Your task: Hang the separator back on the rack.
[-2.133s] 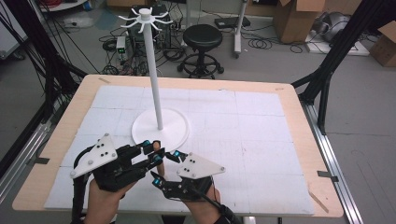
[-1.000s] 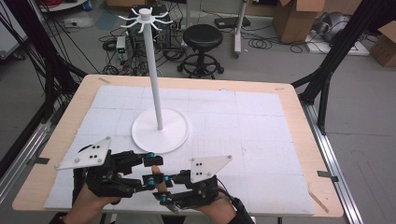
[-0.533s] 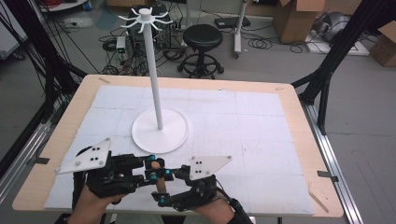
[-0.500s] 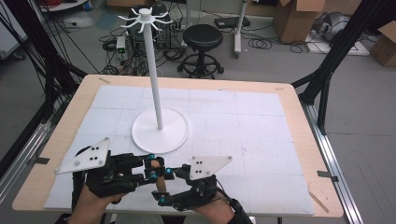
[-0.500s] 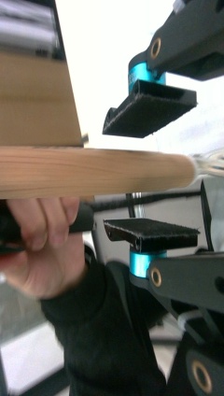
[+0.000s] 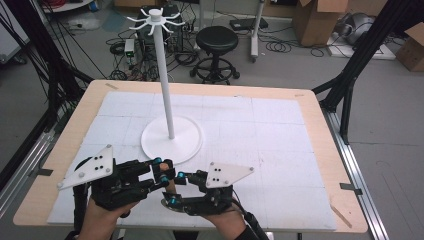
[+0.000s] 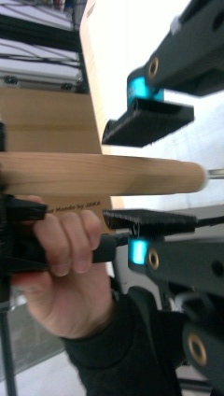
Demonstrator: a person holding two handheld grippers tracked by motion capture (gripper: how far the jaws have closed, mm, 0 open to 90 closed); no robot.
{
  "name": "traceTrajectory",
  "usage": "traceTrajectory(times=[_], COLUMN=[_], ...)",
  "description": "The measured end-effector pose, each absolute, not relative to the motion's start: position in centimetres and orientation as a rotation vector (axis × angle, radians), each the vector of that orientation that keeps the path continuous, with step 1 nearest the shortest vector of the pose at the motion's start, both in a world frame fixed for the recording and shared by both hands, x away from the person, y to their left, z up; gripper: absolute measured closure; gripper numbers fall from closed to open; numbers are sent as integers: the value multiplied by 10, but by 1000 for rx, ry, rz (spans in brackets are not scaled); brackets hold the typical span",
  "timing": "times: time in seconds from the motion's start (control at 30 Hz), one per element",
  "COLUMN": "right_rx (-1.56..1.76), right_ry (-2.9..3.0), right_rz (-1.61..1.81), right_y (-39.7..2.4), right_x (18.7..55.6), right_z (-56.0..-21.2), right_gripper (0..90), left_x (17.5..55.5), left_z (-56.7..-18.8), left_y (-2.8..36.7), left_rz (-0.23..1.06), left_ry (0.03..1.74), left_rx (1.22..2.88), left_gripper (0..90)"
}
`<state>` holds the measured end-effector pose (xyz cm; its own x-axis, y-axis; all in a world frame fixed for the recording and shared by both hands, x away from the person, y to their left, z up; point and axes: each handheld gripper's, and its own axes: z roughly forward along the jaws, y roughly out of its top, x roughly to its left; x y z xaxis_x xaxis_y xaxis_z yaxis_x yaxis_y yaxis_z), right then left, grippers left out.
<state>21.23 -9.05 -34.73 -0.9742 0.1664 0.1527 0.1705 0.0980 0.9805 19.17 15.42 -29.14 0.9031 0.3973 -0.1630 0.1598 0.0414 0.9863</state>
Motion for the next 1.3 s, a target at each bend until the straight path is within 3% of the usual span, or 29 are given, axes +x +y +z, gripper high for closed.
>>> traceTrajectory(times=[0.07, 0.2, 0.27, 0.3, 0.5, 0.67, 0.93, 1.3], right_rx=[-331, -312, -299, -295, -293, -290, -280, -276], right_ry=[-2313, -2286, -2307, -2310, -2282, -2284, -2285, -2270], right_rz=[-2090, -2078, -2062, -2060, -2088, -2084, -2068, -2138], right_y=[-91, -90, -88, -88, -88, -82, -64, -54], right_x=[215, 220, 224, 227, 260, 283, 324, 367], right_z=[-346, -345, -342, -340, -323, -308, -272, -215], right_gripper=[709, 719, 719, 719, 719, 719, 718, 718], left_x=[192, 193, 192, 192, 192, 194, 198, 199], left_z=[-291, -295, -298, -300, -324, -359, -380, -385], left_y=[155, 163, 174, 182, 239, 273, 300, 295], left_rz=[195, 202, 232, 239, 389, 413, 477, 484], left_ry=[456, 459, 482, 496, 612, 704, 780, 756], left_rx=[1524, 1482, 1450, 1432, 1430, 1460, 1469, 1520], left_gripper=[734, 716, 549, 513, 314, 223, 199, 200])
